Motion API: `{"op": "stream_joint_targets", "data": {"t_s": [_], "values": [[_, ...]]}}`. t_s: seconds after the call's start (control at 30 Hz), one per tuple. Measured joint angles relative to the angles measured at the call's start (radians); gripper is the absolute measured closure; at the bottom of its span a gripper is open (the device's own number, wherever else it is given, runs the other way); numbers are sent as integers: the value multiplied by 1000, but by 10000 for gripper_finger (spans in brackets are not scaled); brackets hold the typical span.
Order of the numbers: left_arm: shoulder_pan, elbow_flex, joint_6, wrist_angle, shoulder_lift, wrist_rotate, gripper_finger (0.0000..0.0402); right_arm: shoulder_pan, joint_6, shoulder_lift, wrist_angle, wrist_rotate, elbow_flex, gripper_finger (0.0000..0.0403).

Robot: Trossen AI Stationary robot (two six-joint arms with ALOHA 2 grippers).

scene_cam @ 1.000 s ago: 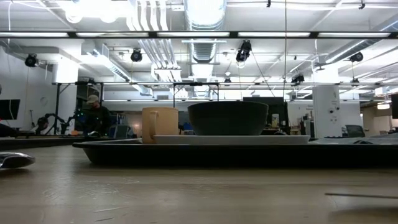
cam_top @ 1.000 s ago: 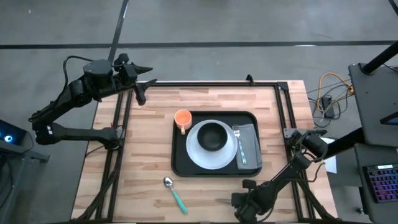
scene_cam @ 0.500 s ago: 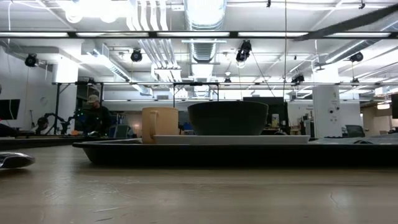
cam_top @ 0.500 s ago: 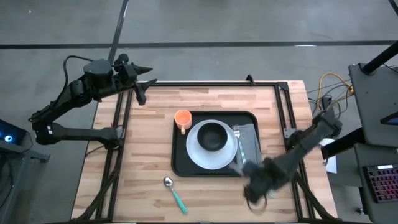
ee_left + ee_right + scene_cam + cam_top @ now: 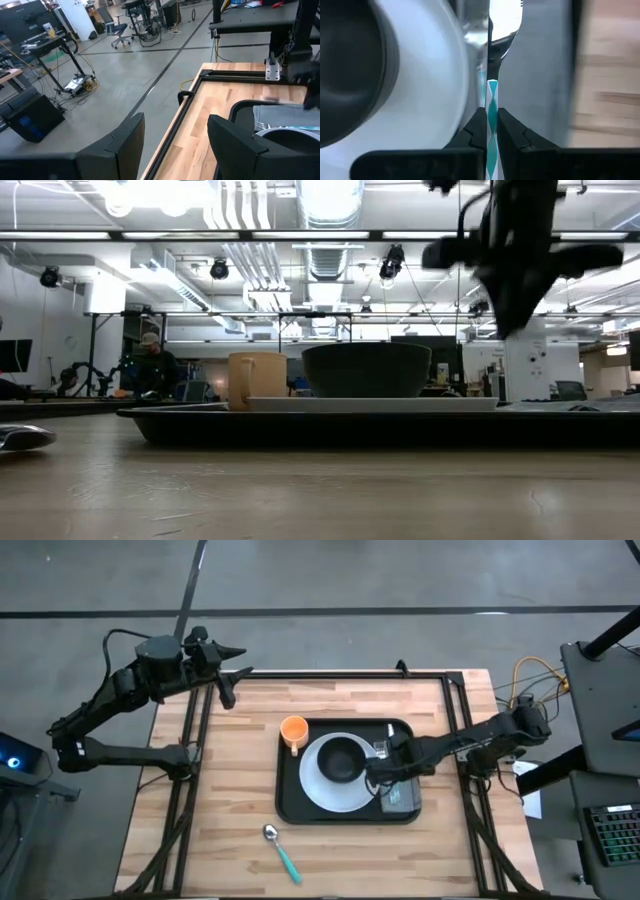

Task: Set up tray
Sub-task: Put the green knife on the gray napkin to the right of the green fork

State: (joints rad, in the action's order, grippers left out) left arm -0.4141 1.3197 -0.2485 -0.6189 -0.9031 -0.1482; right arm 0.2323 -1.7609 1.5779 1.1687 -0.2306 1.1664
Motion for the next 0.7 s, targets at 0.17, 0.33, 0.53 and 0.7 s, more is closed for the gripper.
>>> {"op": "stream_joint_targets", "data": {"t_s": [0.17,0.33,0.53,0.7], "values": [[0,0,0,-10,1,0,205,-7,40,2,-215,65,-164,394],[0,0,0,-31,1,0,205,-9,40,-7,-234,79,-238,394],[0,0,0,-45,1,0,205,-12,37,-15,-295,81,-291,394],[0,0,0,-44,0,0,205,-25,37,-15,-380,101,-351,394]]}}
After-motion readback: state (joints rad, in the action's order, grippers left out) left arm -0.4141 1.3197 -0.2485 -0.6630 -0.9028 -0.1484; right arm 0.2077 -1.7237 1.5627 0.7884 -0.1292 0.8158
